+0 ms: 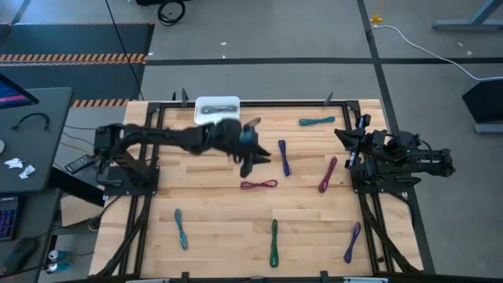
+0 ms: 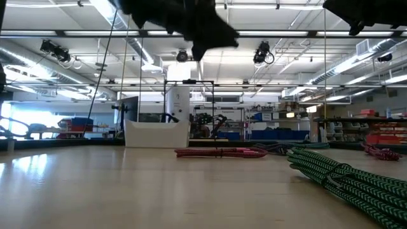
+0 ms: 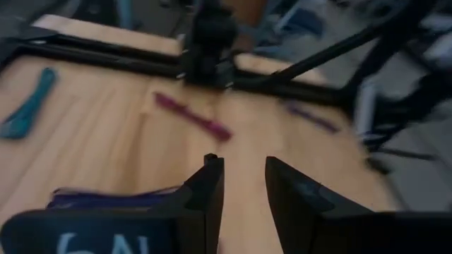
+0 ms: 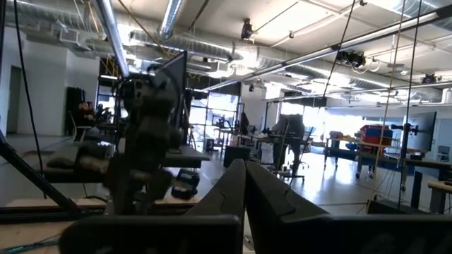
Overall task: Pick and place USB-C Cables
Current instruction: Put the left pink charger cable into the white bin
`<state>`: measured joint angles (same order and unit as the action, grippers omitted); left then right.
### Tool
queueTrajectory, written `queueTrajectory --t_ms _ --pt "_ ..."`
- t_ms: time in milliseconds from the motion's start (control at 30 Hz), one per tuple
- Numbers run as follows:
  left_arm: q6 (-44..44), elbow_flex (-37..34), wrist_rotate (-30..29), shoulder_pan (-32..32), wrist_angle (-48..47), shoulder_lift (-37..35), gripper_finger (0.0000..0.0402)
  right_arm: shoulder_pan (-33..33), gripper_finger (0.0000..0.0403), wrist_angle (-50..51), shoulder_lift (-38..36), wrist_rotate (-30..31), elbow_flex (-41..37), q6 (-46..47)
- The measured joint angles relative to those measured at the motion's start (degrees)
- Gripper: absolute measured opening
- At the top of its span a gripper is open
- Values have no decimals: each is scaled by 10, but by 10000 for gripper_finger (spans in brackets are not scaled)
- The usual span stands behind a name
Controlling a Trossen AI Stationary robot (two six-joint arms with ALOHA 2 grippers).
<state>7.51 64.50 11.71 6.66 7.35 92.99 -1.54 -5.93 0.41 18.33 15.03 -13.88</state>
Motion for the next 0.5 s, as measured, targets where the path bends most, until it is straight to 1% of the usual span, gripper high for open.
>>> queueTrajectory --t_ms 67,133,233,333,400,433,500 --pt "-43 -37 -35 -17 23 0 112 0 14 0 0 0 0 0" --pt "-92 -68 -57 -29 25 0 112 0 14 0 0 0 0 0" --pt "-136 -118 -70 -44 36 0 113 0 14 0 0 0 0 0" --pt "-160 -176 -71 -56 97 0 123 0 14 0 0 0 0 0" --pt "-173 -214 -72 -63 145 1 139 0 14 0 0 0 0 0" --pt "-173 -227 -71 -63 176 8 149 0 14 0 0 0 0 0" --pt "-141 -246 -69 -62 218 23 173 0 14 0 0 0 0 0"
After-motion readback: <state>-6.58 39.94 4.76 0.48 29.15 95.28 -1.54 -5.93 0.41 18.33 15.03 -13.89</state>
